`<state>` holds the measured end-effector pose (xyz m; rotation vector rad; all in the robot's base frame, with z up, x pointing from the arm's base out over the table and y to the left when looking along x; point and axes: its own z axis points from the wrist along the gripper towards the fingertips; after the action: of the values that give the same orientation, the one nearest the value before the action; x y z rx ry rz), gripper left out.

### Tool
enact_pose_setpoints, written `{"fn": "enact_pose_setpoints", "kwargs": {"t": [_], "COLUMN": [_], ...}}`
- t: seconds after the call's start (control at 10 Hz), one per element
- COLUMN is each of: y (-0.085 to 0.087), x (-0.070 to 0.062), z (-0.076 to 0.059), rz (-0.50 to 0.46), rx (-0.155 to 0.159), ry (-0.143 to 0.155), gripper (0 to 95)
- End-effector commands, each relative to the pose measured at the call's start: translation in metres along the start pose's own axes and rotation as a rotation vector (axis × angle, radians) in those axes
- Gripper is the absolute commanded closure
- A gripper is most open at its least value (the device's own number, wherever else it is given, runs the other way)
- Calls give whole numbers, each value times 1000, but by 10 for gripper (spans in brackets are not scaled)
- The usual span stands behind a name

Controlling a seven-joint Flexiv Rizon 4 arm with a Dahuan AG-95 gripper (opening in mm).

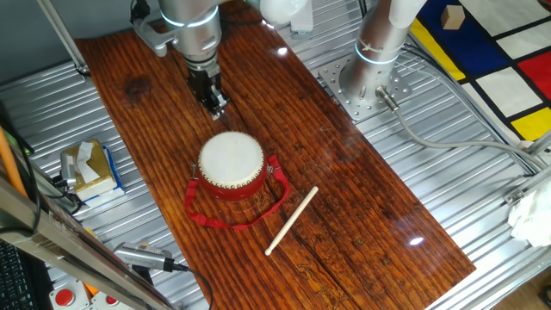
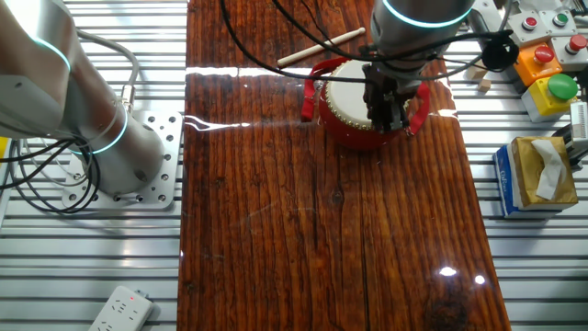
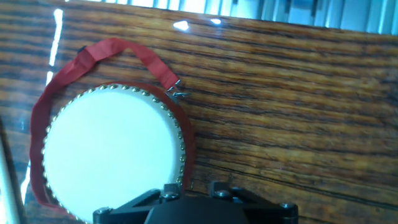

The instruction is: Play the drum

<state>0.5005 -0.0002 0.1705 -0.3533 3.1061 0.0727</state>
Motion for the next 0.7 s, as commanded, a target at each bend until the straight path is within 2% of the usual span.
{"fn": "enact_pose_setpoints", "kwargs": {"t": [0.1, 0.7], "y": [0, 0], "x": [0, 0], "z": [0, -2], "rz": [-3, -1], "rx": [-19, -14], "ry": [-5, -2], "gripper": [950, 950]}}
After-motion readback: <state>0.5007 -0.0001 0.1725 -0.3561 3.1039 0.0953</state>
